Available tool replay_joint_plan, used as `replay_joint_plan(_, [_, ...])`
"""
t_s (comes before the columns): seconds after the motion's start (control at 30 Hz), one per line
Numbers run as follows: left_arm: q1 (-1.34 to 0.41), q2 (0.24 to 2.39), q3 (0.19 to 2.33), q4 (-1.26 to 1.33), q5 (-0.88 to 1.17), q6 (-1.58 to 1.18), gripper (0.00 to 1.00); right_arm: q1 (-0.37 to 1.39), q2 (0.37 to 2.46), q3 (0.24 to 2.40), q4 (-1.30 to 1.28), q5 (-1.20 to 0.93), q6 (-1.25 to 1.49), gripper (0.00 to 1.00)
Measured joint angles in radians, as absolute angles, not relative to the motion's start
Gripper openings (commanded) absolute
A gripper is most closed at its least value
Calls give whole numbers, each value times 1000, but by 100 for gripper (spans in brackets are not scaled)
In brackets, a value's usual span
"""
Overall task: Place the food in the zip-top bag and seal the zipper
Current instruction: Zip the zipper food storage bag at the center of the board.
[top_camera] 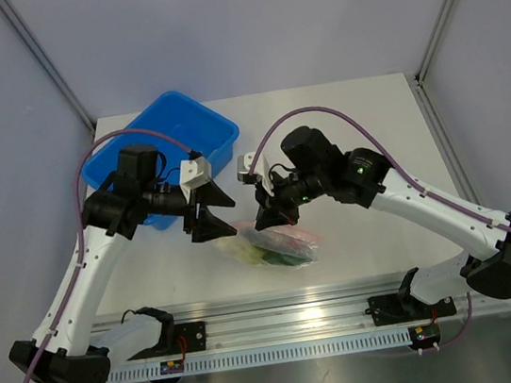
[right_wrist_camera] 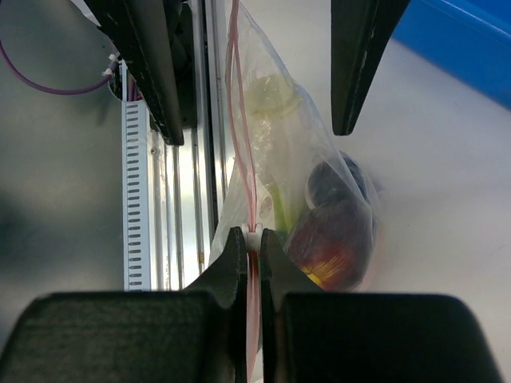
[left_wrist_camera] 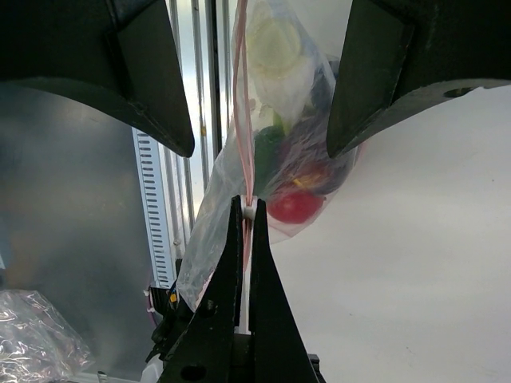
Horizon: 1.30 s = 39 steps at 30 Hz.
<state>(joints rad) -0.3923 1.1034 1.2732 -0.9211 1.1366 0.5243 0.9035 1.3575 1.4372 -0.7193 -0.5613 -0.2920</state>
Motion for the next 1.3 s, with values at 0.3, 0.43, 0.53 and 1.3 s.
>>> replay_joint_plan(0.3, [-437,1147,1266,-919,1107,509,53,904,1359,1455,-723,-558,-297,0])
replay_joint_plan(0.43, [-442,1149,1265,-919,1102,497,35,904,1361,1457,-726,-558,-300,0])
replay_joint_plan(0.53, [-442,1152,1265,-919,1101,498,39,904,1362,1464,-730,-557,-303,0])
replay_joint_plan(1.3, [-478,1157,1216,-782,980,370,0,903,1362,1466,-729,-479,-315,0])
